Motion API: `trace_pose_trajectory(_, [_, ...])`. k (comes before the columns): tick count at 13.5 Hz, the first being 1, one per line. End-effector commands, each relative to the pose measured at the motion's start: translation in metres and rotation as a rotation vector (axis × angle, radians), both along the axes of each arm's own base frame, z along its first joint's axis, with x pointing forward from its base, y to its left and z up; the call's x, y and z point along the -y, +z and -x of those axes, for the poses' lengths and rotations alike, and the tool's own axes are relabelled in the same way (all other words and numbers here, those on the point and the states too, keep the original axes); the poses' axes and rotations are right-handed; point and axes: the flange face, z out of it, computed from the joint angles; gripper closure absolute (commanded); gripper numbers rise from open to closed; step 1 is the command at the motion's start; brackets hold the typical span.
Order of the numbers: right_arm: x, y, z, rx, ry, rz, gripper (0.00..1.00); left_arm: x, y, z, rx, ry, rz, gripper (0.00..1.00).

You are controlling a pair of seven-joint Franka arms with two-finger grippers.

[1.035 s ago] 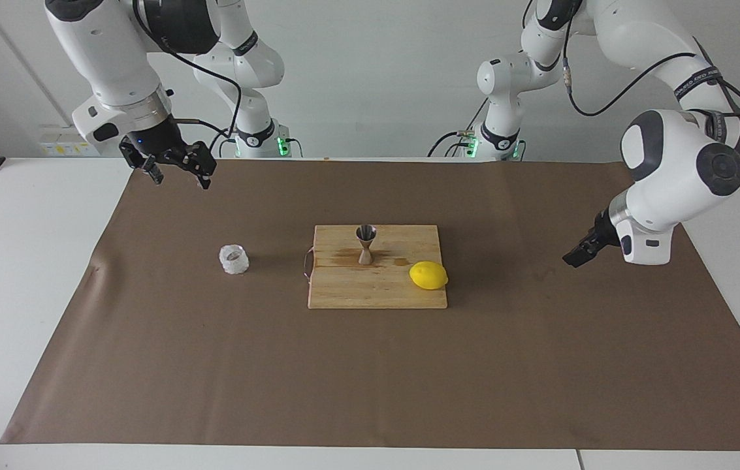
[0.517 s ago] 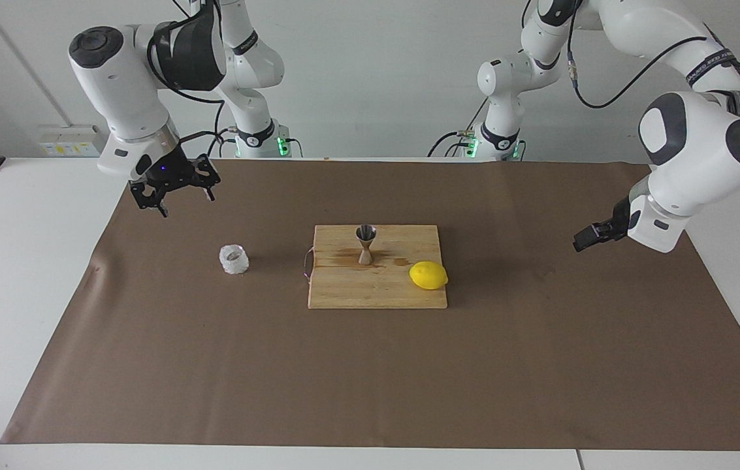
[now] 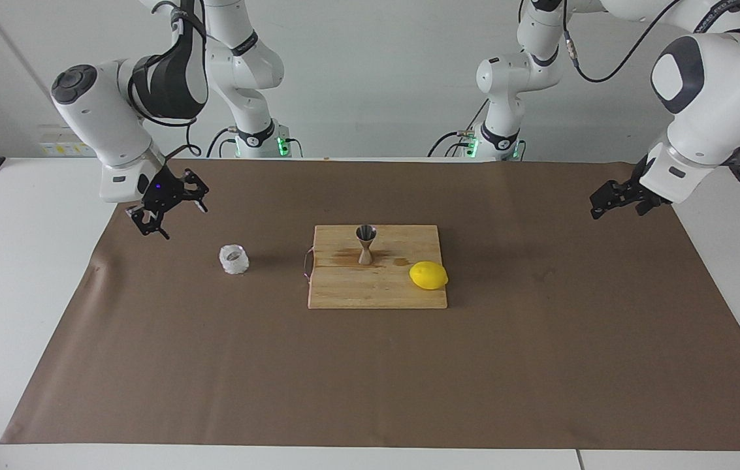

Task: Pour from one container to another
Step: 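Move the right gripper toward the small white cup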

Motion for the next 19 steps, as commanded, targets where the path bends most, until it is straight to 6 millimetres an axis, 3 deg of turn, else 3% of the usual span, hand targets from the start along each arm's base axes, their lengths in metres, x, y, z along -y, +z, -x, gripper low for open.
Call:
trace_pose_trajectory(1, [0.000,-0.016,-0.003,0.024,0.070,-0.023,0.00,0.002,0.011,0.018,0.013,-0.019,-0.003,0.00])
trace_pose_trajectory(5, [-0.010,-0.051,0.007,0.069,0.249,-0.103,0.00,0.009,0.011,0.021,0.007,-0.026,-0.008,0.00])
trace_pose_trajectory(9, [-0.014,-0.087,0.004,0.134,0.484,-0.126,0.00,0.011,0.030,0.040,0.085,-0.034,-0.009,0.00])
trace_pose_trajectory(12, [-0.010,-0.113,0.014,0.145,0.566,-0.184,0.00,0.010,0.040,0.046,0.095,-0.094,-0.004,0.00])
trace_pose_trajectory(16, [-0.009,-0.133,0.023,0.151,0.642,-0.215,0.00,-0.004,0.052,0.052,0.107,-0.080,0.003,0.00])
trace_pose_trajectory(19, [-0.007,-0.146,0.029,0.155,0.668,-0.241,0.00,-0.009,0.049,0.050,0.103,-0.077,0.003,0.00])
